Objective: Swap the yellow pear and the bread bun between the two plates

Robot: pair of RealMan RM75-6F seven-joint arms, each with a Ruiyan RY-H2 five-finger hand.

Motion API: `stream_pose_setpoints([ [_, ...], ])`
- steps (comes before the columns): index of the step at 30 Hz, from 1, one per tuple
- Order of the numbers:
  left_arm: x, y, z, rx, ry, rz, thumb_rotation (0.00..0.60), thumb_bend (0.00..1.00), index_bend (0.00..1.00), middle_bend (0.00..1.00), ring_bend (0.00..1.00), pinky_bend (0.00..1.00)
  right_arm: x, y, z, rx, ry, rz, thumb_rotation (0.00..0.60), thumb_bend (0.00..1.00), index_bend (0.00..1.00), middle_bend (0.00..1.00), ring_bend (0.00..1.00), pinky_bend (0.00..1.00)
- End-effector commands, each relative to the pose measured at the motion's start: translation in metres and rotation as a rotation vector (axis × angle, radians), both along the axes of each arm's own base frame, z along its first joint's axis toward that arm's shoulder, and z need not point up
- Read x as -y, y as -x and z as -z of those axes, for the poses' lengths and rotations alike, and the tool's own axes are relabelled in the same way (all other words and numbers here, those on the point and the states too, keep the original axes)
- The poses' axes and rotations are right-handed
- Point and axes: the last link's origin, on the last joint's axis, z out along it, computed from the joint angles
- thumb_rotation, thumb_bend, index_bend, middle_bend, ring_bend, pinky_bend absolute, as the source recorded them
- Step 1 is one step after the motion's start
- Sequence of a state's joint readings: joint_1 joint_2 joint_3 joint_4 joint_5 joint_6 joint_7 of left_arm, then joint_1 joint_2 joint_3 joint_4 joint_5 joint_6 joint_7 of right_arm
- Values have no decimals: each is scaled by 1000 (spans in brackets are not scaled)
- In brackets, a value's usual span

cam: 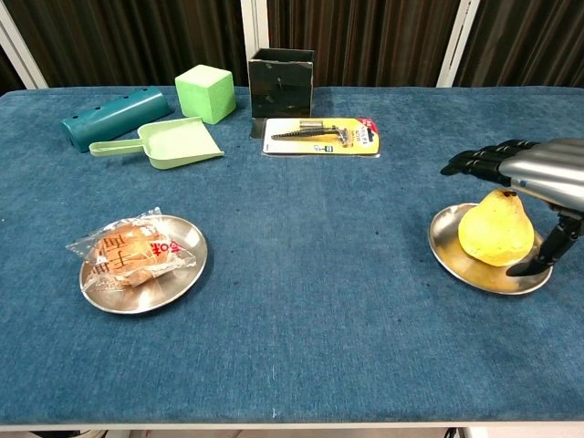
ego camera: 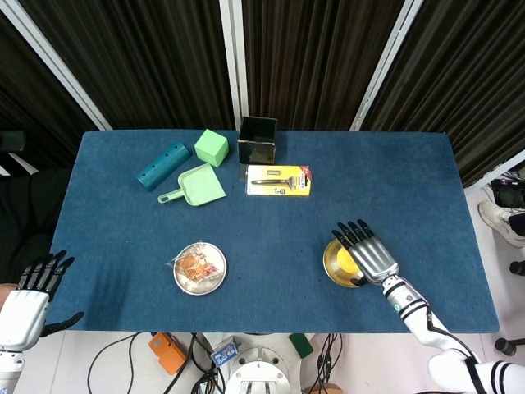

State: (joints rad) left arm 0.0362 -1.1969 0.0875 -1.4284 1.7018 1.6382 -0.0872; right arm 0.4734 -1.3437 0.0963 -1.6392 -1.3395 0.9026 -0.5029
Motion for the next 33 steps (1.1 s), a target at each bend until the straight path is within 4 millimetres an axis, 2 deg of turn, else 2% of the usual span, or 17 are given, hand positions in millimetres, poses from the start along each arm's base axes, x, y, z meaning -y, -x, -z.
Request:
stream_pose_setpoints([
  [1,1,0,-1,1,-5,3,600,50,77,0,0,56,1,2,4,-3,1,4,559,213,303,173,132,304],
  [4,1,0,-1,3,-8,2,600,50,77,0,0,56,1,6,4,-9,19,7,598,258,404,253,199,353],
  [8,1,0,-1,2,-3,-1,600,50,77,0,0,56,5,11,3,-2,38,26,600,263,495,339,287,439],
  [11,1,0,0,1,-4,-2,600,49,77,0,0,56,8,11,3,12,70,27,600,284,604,430,387,537],
  [13,0,1,-1,2,-6,-4,600,48,77,0,0,56,10,9,3,30,93,18,600,312,673,486,444,591],
  [16,0,1,0,2,-6,-5,600,46,77,0,0,56,13,0,0,77,115,4,600,335,716,522,482,619],
  [20,-1,1,1,-3,-4,-6,600,46,77,0,0,56,25,-34,-3,154,129,-37,600,335,718,523,482,620],
  [23,-2,1,2,-5,-2,-9,600,45,77,0,0,56,42,-75,6,195,128,-71,600,335,717,523,483,618],
  [27,-3,1,3,-12,-3,-13,600,45,77,0,0,56,66,-129,40,189,137,-102,600,335,687,523,468,605],
  [30,-6,2,3,-19,-5,-19,600,46,77,0,0,56,77,-153,72,152,144,-94,600,335,654,523,442,598],
  [33,-8,5,4,-20,7,-35,600,45,77,0,0,56,79,-166,101,146,128,-76,600,335,614,523,421,583],
])
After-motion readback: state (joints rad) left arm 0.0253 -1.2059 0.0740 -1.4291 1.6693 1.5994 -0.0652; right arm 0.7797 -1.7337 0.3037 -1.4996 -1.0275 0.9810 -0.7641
